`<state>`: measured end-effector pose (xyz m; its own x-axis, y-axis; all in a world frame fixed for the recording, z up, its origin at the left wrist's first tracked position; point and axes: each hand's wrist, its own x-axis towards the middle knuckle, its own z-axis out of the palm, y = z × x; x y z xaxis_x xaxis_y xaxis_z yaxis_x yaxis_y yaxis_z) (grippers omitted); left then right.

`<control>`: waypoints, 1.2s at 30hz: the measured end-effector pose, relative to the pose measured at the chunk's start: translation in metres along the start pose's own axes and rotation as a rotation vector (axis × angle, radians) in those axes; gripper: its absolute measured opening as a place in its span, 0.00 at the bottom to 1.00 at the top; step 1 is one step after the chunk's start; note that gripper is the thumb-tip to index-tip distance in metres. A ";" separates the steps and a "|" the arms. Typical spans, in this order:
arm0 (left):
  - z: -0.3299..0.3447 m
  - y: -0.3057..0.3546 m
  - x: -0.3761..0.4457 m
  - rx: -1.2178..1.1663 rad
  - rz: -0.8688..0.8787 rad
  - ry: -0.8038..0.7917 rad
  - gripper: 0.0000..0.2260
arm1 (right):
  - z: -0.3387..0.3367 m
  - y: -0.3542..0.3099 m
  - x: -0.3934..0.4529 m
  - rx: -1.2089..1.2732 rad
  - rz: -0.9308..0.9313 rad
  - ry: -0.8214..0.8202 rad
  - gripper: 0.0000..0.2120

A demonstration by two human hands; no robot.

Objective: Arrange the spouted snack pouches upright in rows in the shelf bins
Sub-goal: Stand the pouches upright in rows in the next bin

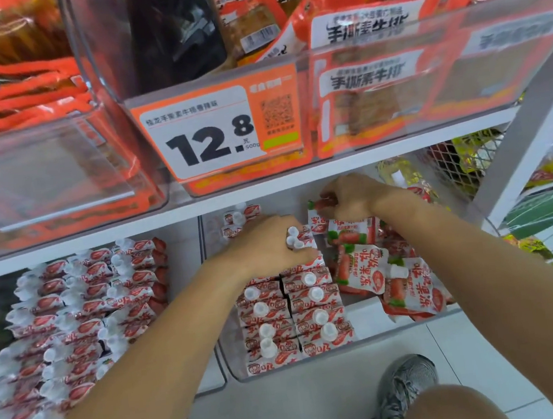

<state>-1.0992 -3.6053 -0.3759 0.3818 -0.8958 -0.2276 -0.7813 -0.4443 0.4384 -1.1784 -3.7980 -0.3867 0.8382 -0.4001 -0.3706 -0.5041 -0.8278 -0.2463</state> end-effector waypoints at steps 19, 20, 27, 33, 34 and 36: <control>0.002 0.000 -0.009 -0.185 -0.083 0.228 0.25 | -0.001 -0.016 -0.029 0.834 -0.123 0.301 0.07; -0.001 0.001 -0.010 -0.202 -0.108 0.303 0.25 | 0.006 -0.018 -0.025 0.943 -0.127 0.314 0.10; -0.018 -0.007 0.001 -0.121 -0.119 0.248 0.20 | 0.025 -0.019 -0.005 0.607 -0.288 0.026 0.15; -0.016 -0.020 0.013 -0.184 -0.073 0.100 0.14 | 0.000 0.008 -0.007 -0.047 -0.102 0.093 0.28; -0.015 -0.020 0.013 -0.184 -0.073 0.097 0.14 | -0.001 0.011 -0.009 -0.093 -0.075 0.044 0.29; -0.014 -0.022 0.014 -0.193 -0.075 0.097 0.14 | -0.003 0.016 -0.013 -0.074 -0.064 -0.020 0.33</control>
<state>-1.0700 -3.6082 -0.3770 0.4881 -0.8528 -0.1857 -0.6431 -0.4952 0.5841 -1.1965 -3.8076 -0.3835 0.8636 -0.3383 -0.3739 -0.4322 -0.8785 -0.2034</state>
